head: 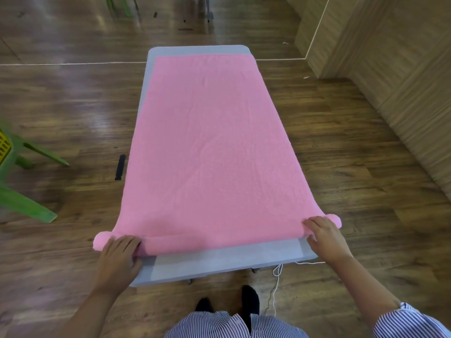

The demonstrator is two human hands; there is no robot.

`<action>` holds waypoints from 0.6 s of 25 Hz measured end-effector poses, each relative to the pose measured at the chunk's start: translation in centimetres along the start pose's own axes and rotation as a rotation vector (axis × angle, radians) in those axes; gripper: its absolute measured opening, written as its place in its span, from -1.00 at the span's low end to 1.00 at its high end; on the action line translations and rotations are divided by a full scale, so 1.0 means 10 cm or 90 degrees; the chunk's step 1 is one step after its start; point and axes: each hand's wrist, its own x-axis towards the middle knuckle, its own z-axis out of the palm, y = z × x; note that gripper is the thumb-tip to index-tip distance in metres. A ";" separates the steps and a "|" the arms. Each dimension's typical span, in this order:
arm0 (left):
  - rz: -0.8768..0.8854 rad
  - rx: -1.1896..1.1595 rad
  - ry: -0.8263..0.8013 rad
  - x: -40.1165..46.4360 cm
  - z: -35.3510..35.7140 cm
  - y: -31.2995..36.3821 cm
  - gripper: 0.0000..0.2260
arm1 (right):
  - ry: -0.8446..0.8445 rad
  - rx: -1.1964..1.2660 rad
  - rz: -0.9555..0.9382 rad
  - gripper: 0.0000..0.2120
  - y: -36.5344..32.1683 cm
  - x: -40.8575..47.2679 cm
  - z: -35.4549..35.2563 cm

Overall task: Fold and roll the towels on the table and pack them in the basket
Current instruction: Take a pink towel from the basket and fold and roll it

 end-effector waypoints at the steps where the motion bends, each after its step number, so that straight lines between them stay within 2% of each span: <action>1: -0.010 0.007 0.007 0.00 -0.01 0.01 -0.63 | -0.011 -0.005 0.003 -0.51 0.02 0.02 0.00; 4: -0.023 0.013 0.045 0.00 -0.02 0.02 -0.68 | 0.001 -0.020 0.003 -0.72 0.10 0.06 0.01; 6: -0.015 0.014 0.067 0.02 -0.01 0.04 -0.70 | 0.001 -0.044 -0.013 -0.62 0.13 0.07 0.03; 9: -0.013 0.020 0.084 0.06 0.04 0.09 -0.71 | 0.026 -0.081 0.019 -0.72 0.04 0.10 0.02; 11: 0.008 0.022 0.089 0.08 0.07 0.17 -0.71 | 0.066 -0.075 0.004 -0.67 -0.04 0.14 0.03; 13: 0.028 0.022 0.068 0.10 0.09 0.25 -0.69 | 0.082 -0.061 -0.044 -0.65 -0.09 0.14 0.05; 15: 0.009 0.018 0.029 0.11 0.10 0.28 -0.64 | 0.059 -0.046 -0.046 -0.52 -0.13 0.12 0.10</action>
